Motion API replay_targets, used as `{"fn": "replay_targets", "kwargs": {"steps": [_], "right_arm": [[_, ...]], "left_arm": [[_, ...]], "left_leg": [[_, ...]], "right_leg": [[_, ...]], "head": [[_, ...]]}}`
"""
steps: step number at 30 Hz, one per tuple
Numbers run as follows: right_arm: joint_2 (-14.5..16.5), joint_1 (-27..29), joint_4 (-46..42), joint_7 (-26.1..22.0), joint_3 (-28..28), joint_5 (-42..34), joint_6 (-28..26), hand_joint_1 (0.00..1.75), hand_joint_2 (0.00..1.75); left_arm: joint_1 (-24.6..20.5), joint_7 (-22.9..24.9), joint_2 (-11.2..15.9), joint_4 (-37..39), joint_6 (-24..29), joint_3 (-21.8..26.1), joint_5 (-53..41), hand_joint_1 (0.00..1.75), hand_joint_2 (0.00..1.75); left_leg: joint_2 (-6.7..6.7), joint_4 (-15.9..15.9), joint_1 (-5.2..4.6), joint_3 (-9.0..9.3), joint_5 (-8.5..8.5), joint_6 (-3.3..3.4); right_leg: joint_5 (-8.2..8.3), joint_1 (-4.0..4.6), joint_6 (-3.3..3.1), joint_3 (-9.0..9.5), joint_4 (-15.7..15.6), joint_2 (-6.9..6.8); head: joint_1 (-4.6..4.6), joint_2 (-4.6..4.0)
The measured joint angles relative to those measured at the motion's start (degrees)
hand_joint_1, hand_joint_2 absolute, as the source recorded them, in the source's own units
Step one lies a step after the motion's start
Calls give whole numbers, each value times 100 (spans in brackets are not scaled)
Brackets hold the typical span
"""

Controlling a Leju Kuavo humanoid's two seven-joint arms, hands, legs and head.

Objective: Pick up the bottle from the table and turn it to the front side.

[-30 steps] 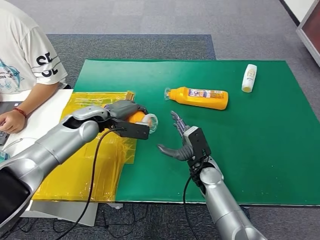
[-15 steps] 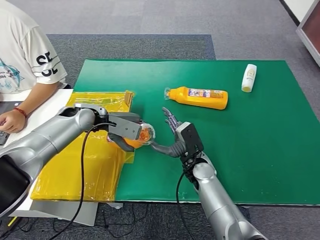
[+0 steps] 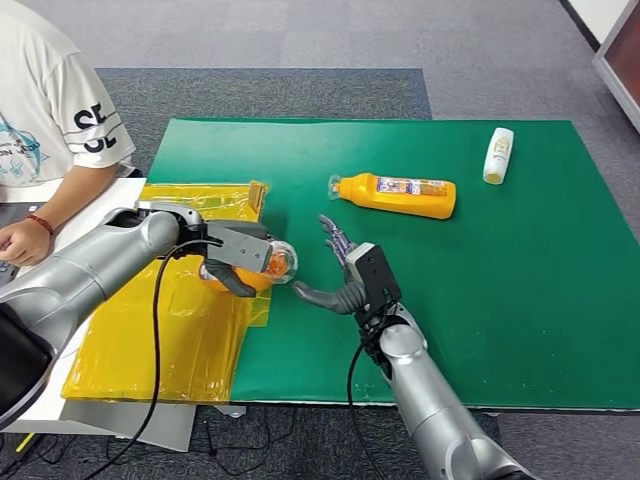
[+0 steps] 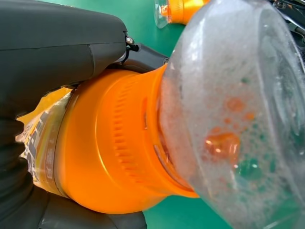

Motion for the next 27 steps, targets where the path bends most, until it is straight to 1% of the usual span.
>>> {"fn": "replay_targets", "kwargs": {"steps": [4,6,11,14,16,19,23,27], "right_arm": [[6,-1,24,0,1,-6,0,0,175],[16,-8,33,0,10,-30,0,0,175],[69,-118,84,9,63,-163,-14,0,175],[85,-191,108,50,85,-246,-56,0,175],[85,-202,112,69,86,-283,-85,0,175],[85,-200,110,86,85,-279,-195,0,175],[85,-122,-61,250,84,-201,-360,0,175],[82,-15,-225,361,81,-184,-383,0,175]], "left_arm": [[-6,4,3,17,-25,-18,33,175,175],[-26,1,17,30,-149,-49,182,175,175],[-73,-266,150,58,-607,-178,1082,175,175],[-84,-345,224,77,-639,-260,1430,175,175],[-92,-274,238,115,-550,-332,1472,175,175],[-128,28,202,247,-398,-471,1429,175,175],[-192,466,-41,643,-213,-711,1350,175,175],[-251,645,-211,925,-179,-880,1309,175,175]], "left_leg": [[0,0,0,0,0,0],[0,0,0,0,0,0],[1,0,0,-1,2,-2],[1,0,0,-1,2,-2],[1,0,0,-1,2,-2],[1,0,0,0,2,-2],[2,0,-1,12,-1,-1],[10,-2,-1,25,-6,-5]], "right_leg": [[0,0,0,0,0,0],[1,0,0,0,0,0],[1,0,0,-2,1,1],[1,0,0,-3,0,1],[1,0,0,-3,0,1],[2,0,1,-3,0,1],[2,-2,0,10,-1,4],[6,-2,-6,13,-1,15]], "head": [[1,0],[1,0],[0,0],[0,0],[1,0],[0,0],[2,0],[0,0]]}}
